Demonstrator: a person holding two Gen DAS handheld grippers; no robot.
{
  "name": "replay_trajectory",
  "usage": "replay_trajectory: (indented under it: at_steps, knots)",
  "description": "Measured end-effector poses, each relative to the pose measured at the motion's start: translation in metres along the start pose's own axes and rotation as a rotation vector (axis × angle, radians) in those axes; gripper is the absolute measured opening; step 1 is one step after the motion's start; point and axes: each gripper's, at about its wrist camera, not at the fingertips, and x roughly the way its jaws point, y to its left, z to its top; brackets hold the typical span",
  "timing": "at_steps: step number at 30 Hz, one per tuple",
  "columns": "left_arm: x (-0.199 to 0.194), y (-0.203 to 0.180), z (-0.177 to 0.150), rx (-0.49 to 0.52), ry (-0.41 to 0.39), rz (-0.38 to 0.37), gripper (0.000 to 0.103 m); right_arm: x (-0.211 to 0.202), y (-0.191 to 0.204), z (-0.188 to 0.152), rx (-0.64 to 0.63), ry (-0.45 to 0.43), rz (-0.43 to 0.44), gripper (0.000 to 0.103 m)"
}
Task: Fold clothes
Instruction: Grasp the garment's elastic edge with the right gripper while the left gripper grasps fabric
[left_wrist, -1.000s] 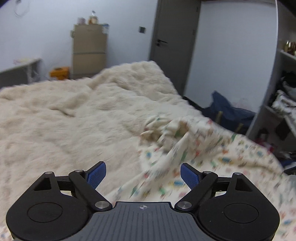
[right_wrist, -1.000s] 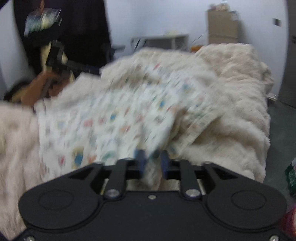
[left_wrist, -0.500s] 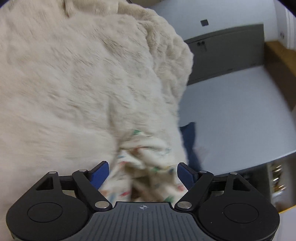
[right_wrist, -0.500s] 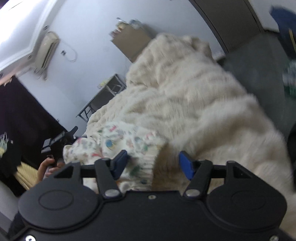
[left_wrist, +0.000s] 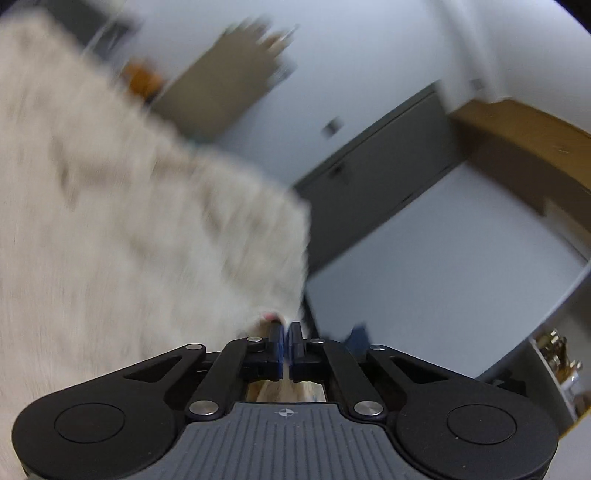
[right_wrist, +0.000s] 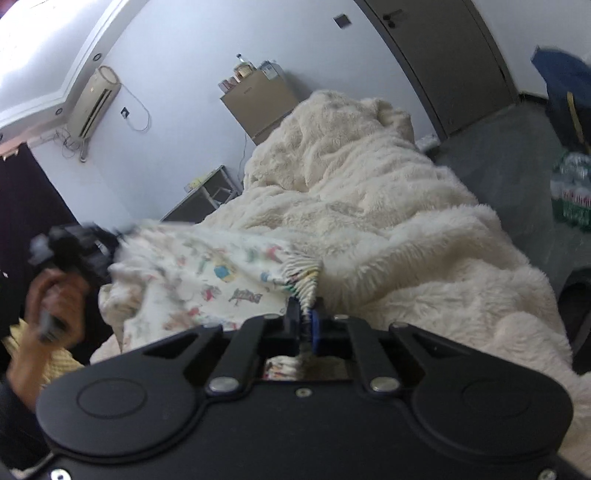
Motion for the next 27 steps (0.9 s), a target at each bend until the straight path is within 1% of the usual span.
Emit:
replay_trajectory:
  at_steps: [3, 5, 6, 7, 8, 9, 10, 12, 13, 14, 15, 16, 17, 18, 20, 22, 23, 24, 25, 26, 27]
  knots:
    - [-0.013, -0.023, 0.008, 0.103, -0.01, 0.041, 0.0, -0.011, 0.007, 0.005, -0.029, -0.069, -0.029, 0.004]
    - [-0.021, -0.038, 0.013, 0.171, -0.017, 0.068, 0.0, -0.015, 0.007, 0.009, -0.024, -0.092, -0.032, 0.004]
    - [-0.026, -0.045, 0.016, 0.205, -0.021, 0.082, 0.008, -0.017, 0.005, 0.012, -0.015, -0.1, -0.03, 0.004]
    - [-0.03, -0.053, 0.018, 0.239, -0.024, 0.096, 0.018, -0.019, 0.003, 0.015, -0.006, -0.108, -0.027, 0.005]
    - [-0.034, -0.061, 0.021, 0.274, -0.027, 0.109, 0.044, -0.019, 0.002, 0.015, -0.005, -0.104, -0.035, 0.005]
    - [-0.03, -0.058, 0.019, 0.295, 0.0, 0.133, 0.054, -0.018, 0.001, 0.015, -0.004, -0.098, -0.044, 0.005]
    - [-0.023, -0.052, 0.015, 0.311, 0.042, 0.162, 0.054, -0.017, 0.001, 0.015, -0.005, -0.098, -0.047, 0.005]
    - [0.007, -0.015, -0.002, 0.31, 0.204, 0.248, 0.055, -0.015, 0.003, 0.014, -0.014, -0.089, -0.061, 0.007]
    - [0.016, -0.004, -0.007, 0.3, 0.249, 0.268, 0.055, -0.014, 0.004, 0.013, -0.018, -0.084, -0.069, 0.009]
    - [0.026, 0.014, -0.015, 0.265, 0.307, 0.277, 0.055, -0.013, 0.005, 0.013, -0.022, -0.079, -0.076, 0.014]
    - [0.036, 0.035, -0.025, 0.222, 0.373, 0.275, 0.055, -0.014, 0.007, 0.012, -0.032, -0.079, -0.083, 0.017]
    - [0.043, 0.05, -0.034, 0.191, 0.419, 0.267, 0.055, -0.014, 0.009, 0.012, -0.041, -0.079, -0.089, 0.018]
    - [0.047, 0.059, -0.042, 0.178, 0.447, 0.262, 0.055, -0.014, 0.012, 0.012, -0.051, -0.074, -0.084, 0.022]
    - [0.051, 0.067, -0.05, 0.17, 0.471, 0.259, 0.055, -0.014, 0.014, 0.011, -0.06, -0.068, -0.077, 0.025]
    - [0.055, 0.072, -0.059, 0.179, 0.481, 0.239, 0.053, -0.01, 0.017, 0.008, -0.075, -0.057, -0.078, 0.026]
    - [0.059, 0.074, -0.067, 0.192, 0.485, 0.216, 0.044, -0.007, 0.018, 0.006, -0.084, -0.046, -0.075, 0.026]
    - [0.061, 0.076, -0.071, 0.199, 0.486, 0.205, 0.038, -0.005, 0.017, 0.006, -0.084, -0.04, -0.071, 0.026]
    - [0.062, 0.077, -0.075, 0.206, 0.488, 0.193, 0.029, -0.004, 0.017, 0.005, -0.084, -0.035, -0.066, 0.026]
    - [0.062, 0.075, -0.076, 0.233, 0.475, 0.201, 0.022, -0.003, 0.017, 0.004, -0.085, -0.03, -0.063, 0.026]
    - [0.062, 0.07, -0.076, 0.271, 0.455, 0.218, 0.012, -0.002, 0.018, 0.003, -0.089, -0.024, -0.062, 0.026]
    - [0.061, 0.066, -0.075, 0.308, 0.435, 0.235, 0.005, 0.0, 0.018, 0.001, -0.094, -0.016, -0.066, 0.024]
